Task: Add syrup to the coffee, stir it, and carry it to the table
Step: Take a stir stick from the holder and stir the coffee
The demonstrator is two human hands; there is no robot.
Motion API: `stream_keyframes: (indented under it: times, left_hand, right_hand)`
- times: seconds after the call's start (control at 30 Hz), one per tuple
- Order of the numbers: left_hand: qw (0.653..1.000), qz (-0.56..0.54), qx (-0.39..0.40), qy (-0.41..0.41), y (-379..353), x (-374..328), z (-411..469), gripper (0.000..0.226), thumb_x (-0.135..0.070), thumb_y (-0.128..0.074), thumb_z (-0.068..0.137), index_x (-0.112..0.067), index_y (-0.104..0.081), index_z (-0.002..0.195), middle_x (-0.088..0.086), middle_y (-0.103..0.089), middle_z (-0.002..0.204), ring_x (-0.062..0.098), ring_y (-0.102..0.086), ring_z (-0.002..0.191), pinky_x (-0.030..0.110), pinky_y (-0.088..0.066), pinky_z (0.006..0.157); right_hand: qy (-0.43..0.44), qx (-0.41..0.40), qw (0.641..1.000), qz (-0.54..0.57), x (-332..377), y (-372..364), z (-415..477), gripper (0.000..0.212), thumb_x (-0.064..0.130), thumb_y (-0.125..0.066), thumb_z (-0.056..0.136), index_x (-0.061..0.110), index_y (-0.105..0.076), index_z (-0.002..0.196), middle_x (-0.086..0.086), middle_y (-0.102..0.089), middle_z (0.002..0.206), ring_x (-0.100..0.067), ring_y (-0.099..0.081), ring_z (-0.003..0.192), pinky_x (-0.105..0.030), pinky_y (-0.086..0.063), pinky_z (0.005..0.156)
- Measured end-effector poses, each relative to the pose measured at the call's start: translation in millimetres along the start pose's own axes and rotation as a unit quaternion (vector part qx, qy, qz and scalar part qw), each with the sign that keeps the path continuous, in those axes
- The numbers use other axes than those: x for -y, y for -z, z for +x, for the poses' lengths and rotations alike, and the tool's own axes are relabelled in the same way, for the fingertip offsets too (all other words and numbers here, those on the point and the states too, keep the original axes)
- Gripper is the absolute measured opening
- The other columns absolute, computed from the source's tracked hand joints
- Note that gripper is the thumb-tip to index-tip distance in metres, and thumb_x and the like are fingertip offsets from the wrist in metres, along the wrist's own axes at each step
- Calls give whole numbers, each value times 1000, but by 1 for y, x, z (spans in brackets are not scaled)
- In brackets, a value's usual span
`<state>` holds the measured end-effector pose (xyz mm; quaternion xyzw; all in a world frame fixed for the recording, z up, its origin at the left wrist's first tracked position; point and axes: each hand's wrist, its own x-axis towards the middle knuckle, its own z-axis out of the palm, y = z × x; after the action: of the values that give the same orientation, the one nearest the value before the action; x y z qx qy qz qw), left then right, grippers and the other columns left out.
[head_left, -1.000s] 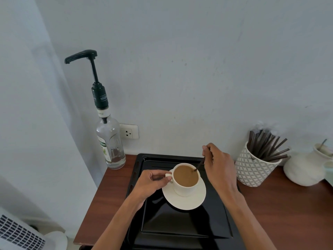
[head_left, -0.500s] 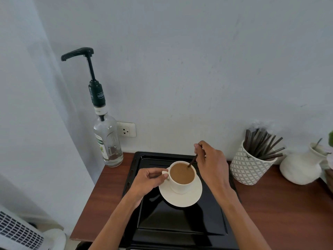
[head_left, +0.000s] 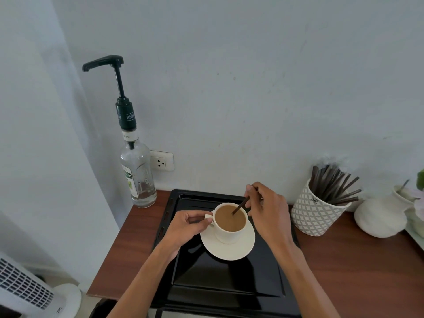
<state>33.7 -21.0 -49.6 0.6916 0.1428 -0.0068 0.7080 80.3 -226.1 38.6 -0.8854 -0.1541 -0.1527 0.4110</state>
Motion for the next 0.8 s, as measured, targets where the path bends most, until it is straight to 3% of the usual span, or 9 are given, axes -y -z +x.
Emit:
stream_keyframes:
  times: [0.1, 0.23, 0.33, 0.47, 0.57, 0.63, 0.8]
  left_hand:
    - [1000, 7, -10, -1, -1, -1, -1, 18, -14, -80, 88, -19, -83, 104, 3, -84, 100, 20, -77, 104, 40, -57, 102]
    - [1000, 12, -21, -8, -2, -3, -4, 17, -13, -80, 88, -20, -84, 103, 2, -84, 99, 18, -77, 102, 35, -60, 97]
    - [999, 16, -31, -11, 0, -6, -7, 18, -11, -80, 88, -17, -82, 105, 2, -84, 100, 18, -77, 102, 32, -61, 93]
    - [997, 50, -45, -24, 4, -5, -14, 21, -14, -81, 87, -19, -82, 107, -2, -83, 102, 9, -77, 99, 24, -59, 92]
    - [992, 100, -65, -31, 8, -7, -16, 24, -14, -81, 87, -18, -80, 111, -4, -82, 105, 1, -75, 96, 21, -58, 95]
    - [989, 121, -80, -34, 14, -11, -14, 29, -15, -80, 88, -19, -79, 116, -6, -80, 112, -1, -73, 102, 19, -54, 97]
    - [977, 184, -98, -42, 33, -21, -17, 36, -19, -79, 89, -16, -75, 124, -5, -77, 119, -2, -68, 102, 2, -42, 81]
  right_hand:
    - [19, -20, 999, 21, 3, 15, -1, 28, 33, -50, 105, 21, -65, 84, 9, -69, 66, -6, -69, 59, -45, -60, 59]
    - [41, -75, 995, 57, 12, 27, 0, 29, 34, -50, 105, 24, -64, 83, 13, -68, 64, -5, -69, 57, -31, -57, 59]
    - [34, -57, 996, 53, 12, 28, -4, 29, 32, -51, 105, 20, -66, 84, 13, -69, 65, -5, -68, 56, -38, -60, 61]
    - [32, -102, 991, 82, 6, 30, -10, 30, 37, -49, 105, 22, -65, 85, 11, -68, 62, -8, -67, 53, -33, -57, 58]
    - [15, -79, 995, 61, 1, 24, -16, 29, 30, -51, 106, 17, -67, 86, 12, -66, 61, -5, -66, 53, -41, -59, 59]
    - [11, -109, 991, 74, -2, 24, -18, 30, 32, -49, 106, 18, -67, 86, 11, -66, 62, -7, -66, 52, -38, -58, 58]
    - [-6, -134, 986, 103, -3, 29, -20, 31, 34, -48, 105, 21, -67, 85, 6, -68, 62, -12, -66, 49, -36, -56, 60]
